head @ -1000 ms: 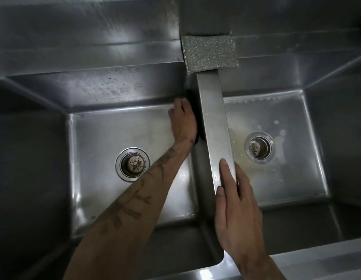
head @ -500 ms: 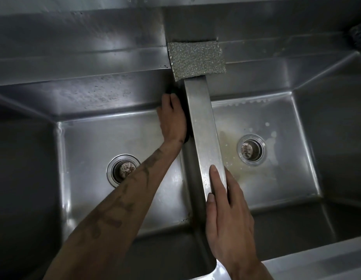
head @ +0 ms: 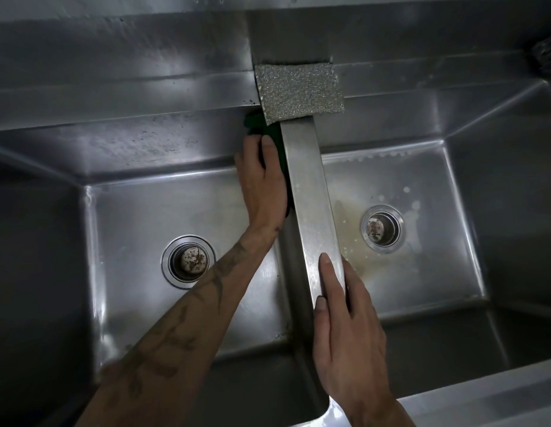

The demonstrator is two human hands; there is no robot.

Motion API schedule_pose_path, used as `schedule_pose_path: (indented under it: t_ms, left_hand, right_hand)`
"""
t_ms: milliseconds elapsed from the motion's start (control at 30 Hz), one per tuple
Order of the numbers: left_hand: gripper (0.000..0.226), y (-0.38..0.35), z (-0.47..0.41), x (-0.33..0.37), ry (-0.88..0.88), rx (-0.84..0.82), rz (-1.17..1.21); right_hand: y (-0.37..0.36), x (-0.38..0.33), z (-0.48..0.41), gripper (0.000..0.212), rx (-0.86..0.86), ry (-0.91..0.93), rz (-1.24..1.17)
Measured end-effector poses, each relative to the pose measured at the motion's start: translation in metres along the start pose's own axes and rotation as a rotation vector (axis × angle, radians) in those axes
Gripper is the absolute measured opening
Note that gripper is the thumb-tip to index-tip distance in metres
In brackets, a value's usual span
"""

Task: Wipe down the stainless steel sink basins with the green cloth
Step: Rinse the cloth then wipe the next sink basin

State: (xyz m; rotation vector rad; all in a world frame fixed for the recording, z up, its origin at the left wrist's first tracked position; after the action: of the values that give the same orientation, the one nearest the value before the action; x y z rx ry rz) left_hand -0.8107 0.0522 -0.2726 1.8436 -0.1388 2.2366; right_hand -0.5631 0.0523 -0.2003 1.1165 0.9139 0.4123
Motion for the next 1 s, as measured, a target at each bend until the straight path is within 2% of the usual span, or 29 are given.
schedule_pose_path:
  t_ms: [67,267,400,500,733,867,1000]
  left_hand:
    - [0.022,0.0,-0.005,-0.003,-0.021,-0.007,0.001]
    - [0.031,-0.007,-0.018,-0.027,0.138,-0.051,-0.063]
    - [0.025,0.001,0.006,-0.012,0.013,-0.039,-0.064]
    - [0.027,0.0,0.001,-0.02,0.0,-0.02,-0.078]
    - [0.03,-0.006,-0.005,-0.082,0.303,-0.094,-0.159]
    - [0.033,0.003,0.035,-0.058,0.272,-0.12,-0.161]
    - [0.019,0.023,0.091,-0.011,0.172,-0.152,-0.074]
  right_hand:
    - [0.001,-0.001,0.001,0.056,0.002,-0.005,0.005]
    - [0.0,0.0,0.001,0.056,0.012,0.0,0.003]
    - [0.0,-0.001,0.001,0.056,0.012,0.005,0.002]
    - [-0.001,0.0,0.0,0.056,0.011,0.01,0.008]
    - [-0.001,-0.001,0.0,0.054,0.028,0.027,-0.019]
    - [-0.001,-0.001,0.0,0.054,0.032,0.019,-0.018]
    - [-0.001,-0.001,0.001,0.053,0.036,0.018,-0.035]
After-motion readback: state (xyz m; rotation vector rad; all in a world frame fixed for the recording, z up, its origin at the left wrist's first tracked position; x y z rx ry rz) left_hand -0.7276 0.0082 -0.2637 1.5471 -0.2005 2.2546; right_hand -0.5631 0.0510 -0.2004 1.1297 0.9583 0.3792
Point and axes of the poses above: each hand's wrist, its own z-axis away from the middle knuckle, its own y-axis out of the back of the hand, x = y × z, the point moved 6 cm from there along -z, towards the middle knuckle, and after that the axes turned 3 degrees about -x, right-handed, at the moved point
